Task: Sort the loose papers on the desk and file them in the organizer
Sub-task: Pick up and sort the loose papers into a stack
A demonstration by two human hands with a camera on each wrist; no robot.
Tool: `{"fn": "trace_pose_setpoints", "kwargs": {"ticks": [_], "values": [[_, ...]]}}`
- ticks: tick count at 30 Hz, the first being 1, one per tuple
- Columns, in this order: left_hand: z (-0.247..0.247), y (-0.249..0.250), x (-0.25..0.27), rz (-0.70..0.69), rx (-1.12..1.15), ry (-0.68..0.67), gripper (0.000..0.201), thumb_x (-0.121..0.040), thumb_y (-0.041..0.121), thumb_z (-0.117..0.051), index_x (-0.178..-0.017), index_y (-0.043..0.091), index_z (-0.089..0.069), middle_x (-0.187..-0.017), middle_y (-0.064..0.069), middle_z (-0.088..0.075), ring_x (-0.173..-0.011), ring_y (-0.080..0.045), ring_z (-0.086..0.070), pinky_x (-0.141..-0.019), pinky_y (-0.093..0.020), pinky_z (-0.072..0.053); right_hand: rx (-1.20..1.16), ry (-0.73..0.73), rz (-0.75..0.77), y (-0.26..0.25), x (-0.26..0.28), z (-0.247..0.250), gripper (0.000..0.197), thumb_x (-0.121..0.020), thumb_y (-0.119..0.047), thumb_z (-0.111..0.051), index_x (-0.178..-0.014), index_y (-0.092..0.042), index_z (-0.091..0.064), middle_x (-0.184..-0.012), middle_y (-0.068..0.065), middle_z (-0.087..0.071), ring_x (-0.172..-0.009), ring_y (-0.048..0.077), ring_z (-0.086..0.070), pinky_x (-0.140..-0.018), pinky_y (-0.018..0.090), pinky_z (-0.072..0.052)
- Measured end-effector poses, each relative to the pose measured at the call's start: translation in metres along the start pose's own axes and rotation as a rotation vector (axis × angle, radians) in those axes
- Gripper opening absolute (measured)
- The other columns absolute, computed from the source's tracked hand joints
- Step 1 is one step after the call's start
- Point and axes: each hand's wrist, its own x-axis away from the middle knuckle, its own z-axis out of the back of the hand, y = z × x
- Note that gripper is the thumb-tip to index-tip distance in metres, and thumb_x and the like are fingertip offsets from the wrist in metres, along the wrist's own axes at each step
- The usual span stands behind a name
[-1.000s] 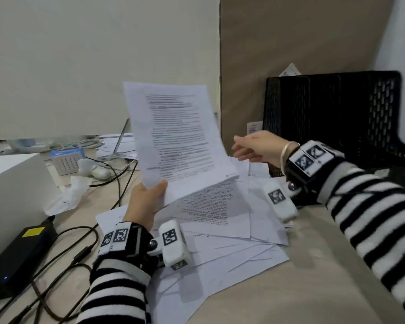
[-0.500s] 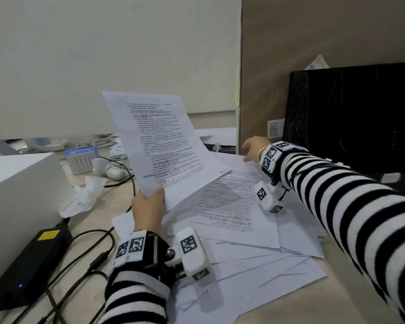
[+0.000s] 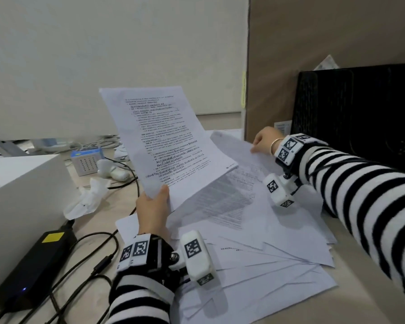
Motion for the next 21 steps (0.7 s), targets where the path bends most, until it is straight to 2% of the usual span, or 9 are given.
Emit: {"fn": "trace_pose_setpoints", "kwargs": {"ticks": [3,5,7,10,12,14,16,18,21], "values": [[-0.003,0.008,0.005,0.009,0.108,0.055,0.006,-0.092,0.013,-0.059,-0.098,0.012,-0.06,-0.089,0.001,-0.067,-0.088,-0.021,-0.064,-0.083,-0.034,-0.051,-0.138,0.217,-0.011,0.007,0.018,0.043,0.007,-0.081,-0.014,-0.07,-0.078,-0.008,-0.07,-0.081,0.009,-0.067,-0.077,0.024,-0.063,-0.072,0.027,-0.049],[-0.004,0.012,0.009,0.0,0.153,0.103,0.015,-0.092,0.012,-0.059,-0.107,0.011,-0.059,-0.098,-0.003,-0.067,-0.094,-0.023,-0.064,-0.087,-0.034,-0.051,-0.311,0.338,-0.057,0.013,0.037,0.063,0.022,-0.083,-0.008,-0.063,-0.063,-0.012,-0.058,-0.065,0.009,-0.06,-0.053,0.015,-0.063,-0.056,0.022,-0.05],[-0.005,0.014,0.013,0.001,0.174,0.136,0.02,-0.092,0.013,-0.059,-0.112,0.01,-0.06,-0.106,-0.005,-0.067,-0.098,-0.023,-0.064,-0.09,-0.035,-0.052,-0.596,0.385,-0.098,0.017,0.062,0.073,0.027,-0.087,-0.004,-0.057,-0.064,-0.014,-0.047,-0.066,0.009,-0.057,-0.034,0.004,-0.056,-0.035,0.015,-0.041],[-0.009,0.015,0.019,-0.02,0.172,0.135,0.031,-0.093,0.01,-0.056,-0.124,0.006,-0.059,-0.114,-0.005,-0.067,-0.1,-0.021,-0.064,-0.083,-0.03,-0.054,-1.074,0.36,-0.13,0.017,0.103,0.066,0.004,-0.092,0.0,-0.048,-0.092,-0.003,-0.051,-0.082,0.013,-0.059,-0.041,0.006,-0.064,-0.036,0.013,-0.044],[-0.012,0.013,0.021,-0.037,0.158,0.116,0.035,-0.092,0.008,-0.054,-0.127,0.006,-0.059,-0.116,-0.007,-0.068,-0.096,-0.024,-0.066,-0.064,-0.026,-0.057,-1.337,0.33,-0.16,0.016,0.128,0.05,0.011,-0.093,0.003,-0.045,-0.103,-0.001,-0.047,-0.085,0.012,-0.058,-0.045,0.01,-0.067,-0.04,0.012,-0.047],[-0.015,0.013,0.025,-0.041,0.14,0.067,0.039,-0.09,0.009,-0.053,-0.128,0.009,-0.058,-0.116,-0.008,-0.069,-0.092,-0.029,-0.07,-0.051,-0.022,-0.054,-1.509,0.289,-0.164,0.013,0.152,0.033,0.01,-0.094,0.004,-0.044,-0.102,-0.002,-0.045,-0.082,0.011,-0.056,-0.05,0.013,-0.069,-0.044,0.013,-0.049],[-0.018,0.013,0.031,-0.032,0.104,0.006,0.033,-0.092,0.01,-0.05,-0.123,0.013,-0.06,-0.109,-0.005,-0.071,-0.08,-0.028,-0.072,-0.048,-0.02,-0.052,-1.627,0.232,-0.164,0.011,0.166,0.019,0.012,-0.095,0.004,-0.045,-0.105,-0.003,-0.044,-0.08,0.011,-0.056,-0.056,0.017,-0.071,-0.046,0.015,-0.051],[-0.024,0.015,0.038,-0.015,0.072,-0.064,0.024,-0.096,0.012,-0.045,-0.113,0.02,-0.06,-0.097,0.001,-0.072,-0.066,-0.022,-0.071,-0.048,-0.02,-0.052,-1.689,0.154,-0.168,0.01,0.173,0.01,0.014,-0.094,0.004,-0.047,-0.105,-0.003,-0.043,-0.078,0.011,-0.058,-0.062,0.021,-0.073,-0.049,0.016,-0.052],[-0.033,0.016,0.045,0.008,0.073,-0.173,0.021,-0.1,0.021,-0.044,-0.118,0.02,-0.054,-0.096,0.002,-0.07,-0.06,-0.016,-0.072,-0.053,-0.023,-0.057,-1.696,0.016,-0.161,0.004,0.179,0.004,0.008,-0.095,0.005,-0.047,-0.092,-0.003,-0.046,-0.075,0.011,-0.056,-0.067,0.022,-0.074,-0.054,0.019,-0.055]]}}
